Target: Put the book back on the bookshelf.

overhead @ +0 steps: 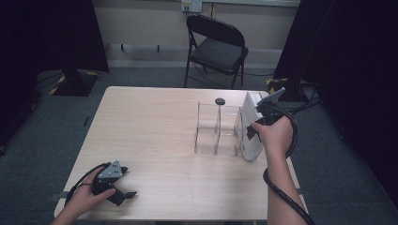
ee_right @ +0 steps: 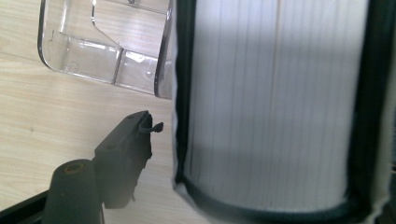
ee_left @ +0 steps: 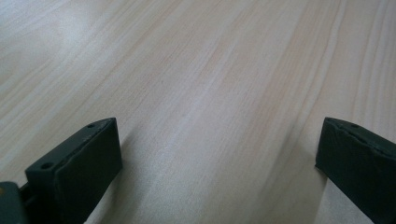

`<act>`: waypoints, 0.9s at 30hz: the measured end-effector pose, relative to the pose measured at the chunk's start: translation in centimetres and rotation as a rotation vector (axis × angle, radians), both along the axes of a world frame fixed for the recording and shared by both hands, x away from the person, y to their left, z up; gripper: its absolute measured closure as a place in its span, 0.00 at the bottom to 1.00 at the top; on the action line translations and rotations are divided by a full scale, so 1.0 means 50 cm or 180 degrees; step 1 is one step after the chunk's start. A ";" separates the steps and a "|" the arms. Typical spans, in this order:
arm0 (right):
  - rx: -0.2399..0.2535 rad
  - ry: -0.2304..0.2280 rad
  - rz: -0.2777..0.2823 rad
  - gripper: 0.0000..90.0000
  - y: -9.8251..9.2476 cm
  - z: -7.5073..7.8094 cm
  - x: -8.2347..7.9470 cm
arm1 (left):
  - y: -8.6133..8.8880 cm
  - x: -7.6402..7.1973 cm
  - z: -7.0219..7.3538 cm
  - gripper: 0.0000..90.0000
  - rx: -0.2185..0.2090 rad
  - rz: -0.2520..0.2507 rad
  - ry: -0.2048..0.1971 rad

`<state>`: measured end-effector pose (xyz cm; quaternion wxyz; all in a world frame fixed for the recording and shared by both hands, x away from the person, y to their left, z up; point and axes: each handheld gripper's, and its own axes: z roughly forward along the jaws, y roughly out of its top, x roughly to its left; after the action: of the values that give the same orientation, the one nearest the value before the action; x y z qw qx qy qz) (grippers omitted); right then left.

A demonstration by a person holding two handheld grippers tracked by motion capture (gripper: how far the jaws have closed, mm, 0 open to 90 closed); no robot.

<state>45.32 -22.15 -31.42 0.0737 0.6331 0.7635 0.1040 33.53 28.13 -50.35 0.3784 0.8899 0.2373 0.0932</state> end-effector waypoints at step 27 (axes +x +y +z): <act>0.0116 -0.0052 0.0266 0.19 -0.001 -0.025 -0.050 | 0.000 0.000 0.000 0.00 0.0004 -0.0001 0.0002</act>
<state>42.79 -22.22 -32.68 0.0640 0.6010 0.7867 0.1260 33.53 28.13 -50.33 0.3777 0.8902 0.2372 0.0929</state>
